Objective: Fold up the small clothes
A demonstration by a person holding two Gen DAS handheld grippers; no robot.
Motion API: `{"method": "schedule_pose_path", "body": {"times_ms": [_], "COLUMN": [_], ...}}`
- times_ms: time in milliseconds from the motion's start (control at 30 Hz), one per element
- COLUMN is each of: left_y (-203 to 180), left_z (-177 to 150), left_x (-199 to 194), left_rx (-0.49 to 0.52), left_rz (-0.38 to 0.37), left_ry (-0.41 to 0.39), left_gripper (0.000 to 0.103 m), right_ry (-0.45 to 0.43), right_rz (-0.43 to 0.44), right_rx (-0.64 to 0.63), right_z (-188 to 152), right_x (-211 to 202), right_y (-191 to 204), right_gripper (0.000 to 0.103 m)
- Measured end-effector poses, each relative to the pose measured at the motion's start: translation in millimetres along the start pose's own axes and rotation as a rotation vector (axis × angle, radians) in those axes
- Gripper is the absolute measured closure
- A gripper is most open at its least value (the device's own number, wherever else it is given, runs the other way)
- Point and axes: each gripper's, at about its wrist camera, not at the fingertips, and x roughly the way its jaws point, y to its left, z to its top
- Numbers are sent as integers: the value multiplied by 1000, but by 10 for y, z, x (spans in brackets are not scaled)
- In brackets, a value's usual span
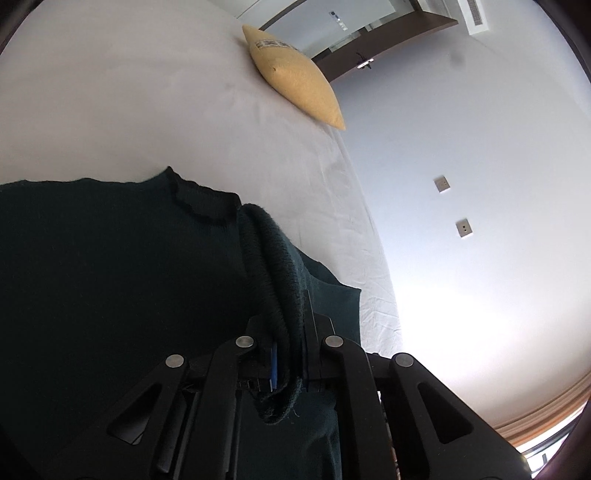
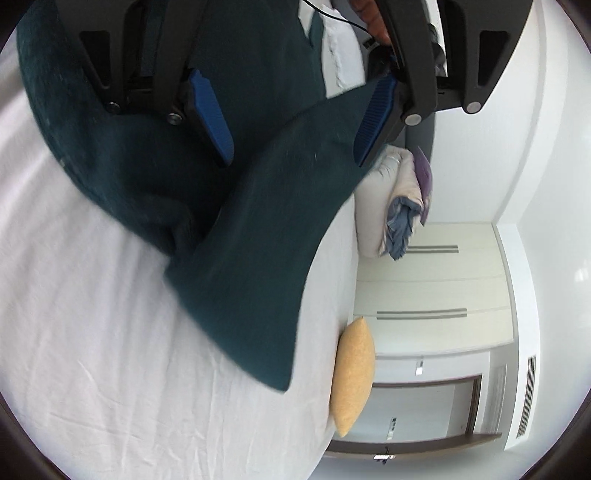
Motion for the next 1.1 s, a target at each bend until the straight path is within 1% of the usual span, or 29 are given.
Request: {"method": "schedule_pose_path", "body": {"times_ms": [33,100,133,200,300,367,433,467,533,600,700,767,867,1000,1100], "left_y": [108,223,366,526,777,912,1029,1049,1098,1101,1203,1333,1360,1418,1521], "left_z": [34,12,-2,-28,-73,-81,-81,-38,-72,-124,-146,-199,-191,-172,-198], "left_x": [-106,-79,-161,-109,-30,-51,-184,-195,-297,-359,-253,-230,-154,-55,-56], "left_rx": [-9,-28,-46,-69,-104,-123,-145,-156,-160,-158,-172,-195,-184,-184,-193], "left_rz": [11,28,36,44,60,60,63,63,63,71,83,72,78,102,109], "left_ry": [-3,-2,0,6,12,-2,-29,-37,-52,-48,-30,-24,-12,-8,-2], "left_gripper": [97,96,97,97,97,97,96,96,96,97,96,96,96,96,96], "right_ry": [-9,-27,-35,-55,-71,-70,-66,-68,-88,-98,-114,-138,-157,-162,-132], "right_rz": [12,18,19,25,30,23,27,32,42,39,23,3,12,-14,-55], "right_rx": [12,20,23,32,41,30,30,33,47,49,34,7,15,-35,-91], "right_z": [32,86,120,162,218,191,168,171,172,182,214,258,316,311,283], "right_x": [0,43,15,32,-53,-18,-17,-24,-23,-42,-75,-130,-179,-137,-89], "right_y": [0,6,-6,-13,-41,-15,-12,-27,-44,-70,-67,-56,-94,-97,-29], "right_gripper": [32,31,31,31,31,31,30,30,30,30,31,31,31,32,32]}}
